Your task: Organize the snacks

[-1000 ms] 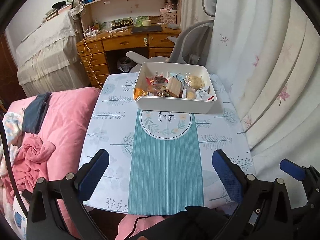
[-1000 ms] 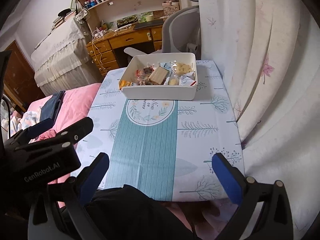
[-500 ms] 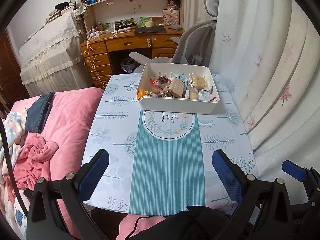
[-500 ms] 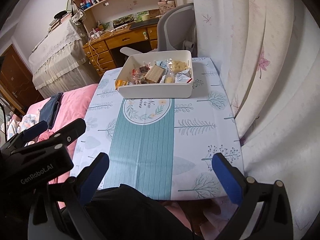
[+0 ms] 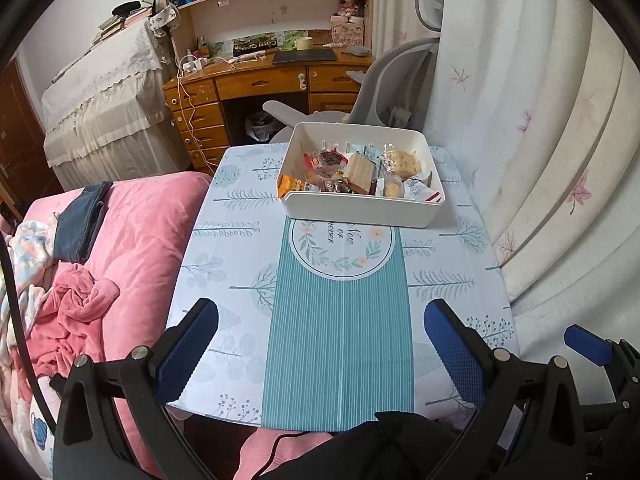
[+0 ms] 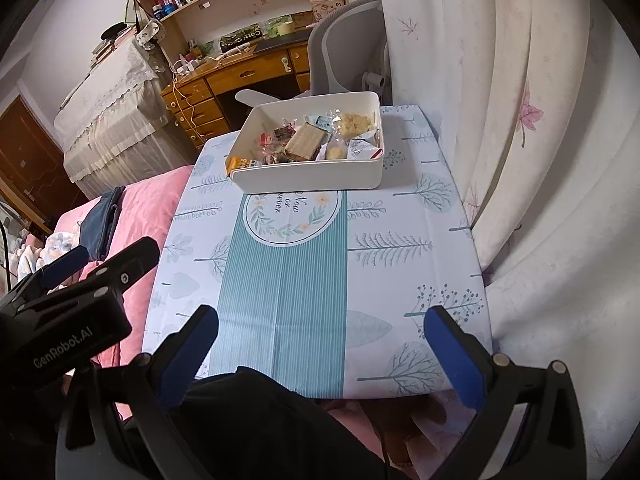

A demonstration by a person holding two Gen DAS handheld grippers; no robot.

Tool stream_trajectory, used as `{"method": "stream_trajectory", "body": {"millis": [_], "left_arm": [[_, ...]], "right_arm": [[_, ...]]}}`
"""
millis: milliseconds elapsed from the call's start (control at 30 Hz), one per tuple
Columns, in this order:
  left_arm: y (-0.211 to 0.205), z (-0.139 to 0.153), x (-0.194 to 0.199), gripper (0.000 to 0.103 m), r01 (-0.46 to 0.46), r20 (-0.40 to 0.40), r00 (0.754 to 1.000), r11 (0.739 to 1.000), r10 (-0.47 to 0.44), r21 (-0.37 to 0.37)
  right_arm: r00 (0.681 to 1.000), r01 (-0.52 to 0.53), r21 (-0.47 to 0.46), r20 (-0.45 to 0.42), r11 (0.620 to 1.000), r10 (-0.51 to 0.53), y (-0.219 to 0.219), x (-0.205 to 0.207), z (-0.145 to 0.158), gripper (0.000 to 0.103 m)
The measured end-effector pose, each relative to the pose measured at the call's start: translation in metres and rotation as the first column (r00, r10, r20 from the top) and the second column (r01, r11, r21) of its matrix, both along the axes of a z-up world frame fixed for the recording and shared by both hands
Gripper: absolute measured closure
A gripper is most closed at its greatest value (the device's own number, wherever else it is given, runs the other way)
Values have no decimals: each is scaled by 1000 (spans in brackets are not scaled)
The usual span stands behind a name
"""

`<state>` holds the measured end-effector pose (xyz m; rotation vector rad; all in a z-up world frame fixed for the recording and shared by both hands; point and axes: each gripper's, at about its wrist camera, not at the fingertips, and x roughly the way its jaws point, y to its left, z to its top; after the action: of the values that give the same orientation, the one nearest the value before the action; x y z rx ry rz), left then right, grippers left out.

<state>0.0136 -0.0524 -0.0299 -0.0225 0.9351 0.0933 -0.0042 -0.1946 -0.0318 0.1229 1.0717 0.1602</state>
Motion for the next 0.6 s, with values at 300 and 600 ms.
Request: {"method": "stream_trajectory", "body": {"millis": [300,600], "left_arm": [[10,-3,2,1,-6,-3,1000,1000,6,-5],[15,-5,3,1,-15,-13,1000,1000,15,-5]], "right_arm": [[1000,13,-1,-10,1000,-13,0,5,-5,0],[1000,0,-2,-20,1000,0,1,11,-7,0]]}}
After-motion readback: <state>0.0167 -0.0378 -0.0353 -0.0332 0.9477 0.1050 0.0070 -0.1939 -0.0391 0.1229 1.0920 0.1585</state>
